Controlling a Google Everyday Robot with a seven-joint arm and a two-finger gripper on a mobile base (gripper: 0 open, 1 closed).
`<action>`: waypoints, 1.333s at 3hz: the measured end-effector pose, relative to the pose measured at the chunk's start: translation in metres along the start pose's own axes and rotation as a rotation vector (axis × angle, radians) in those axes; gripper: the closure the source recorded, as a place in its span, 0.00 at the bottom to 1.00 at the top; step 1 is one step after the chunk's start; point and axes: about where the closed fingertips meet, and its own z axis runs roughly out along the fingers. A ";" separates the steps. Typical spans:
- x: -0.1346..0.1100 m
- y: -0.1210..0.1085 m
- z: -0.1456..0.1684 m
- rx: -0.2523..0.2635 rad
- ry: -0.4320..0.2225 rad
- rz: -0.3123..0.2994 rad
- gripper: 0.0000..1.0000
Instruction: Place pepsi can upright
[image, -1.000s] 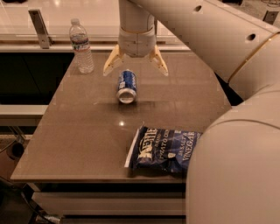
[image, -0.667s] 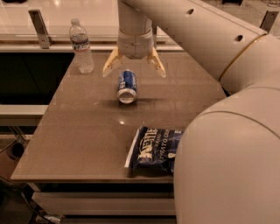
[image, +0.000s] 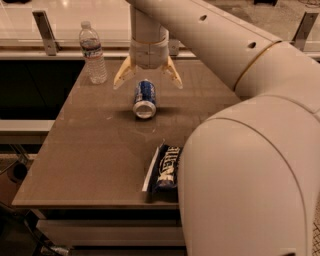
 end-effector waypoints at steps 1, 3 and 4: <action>-0.005 0.009 0.009 -0.005 0.005 -0.031 0.00; -0.009 0.008 0.023 -0.008 0.009 -0.044 0.00; -0.010 -0.003 0.029 -0.001 0.005 -0.038 0.17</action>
Offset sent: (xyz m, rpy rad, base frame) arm -0.0061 0.0041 -0.0186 -0.0487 0.0736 0.0617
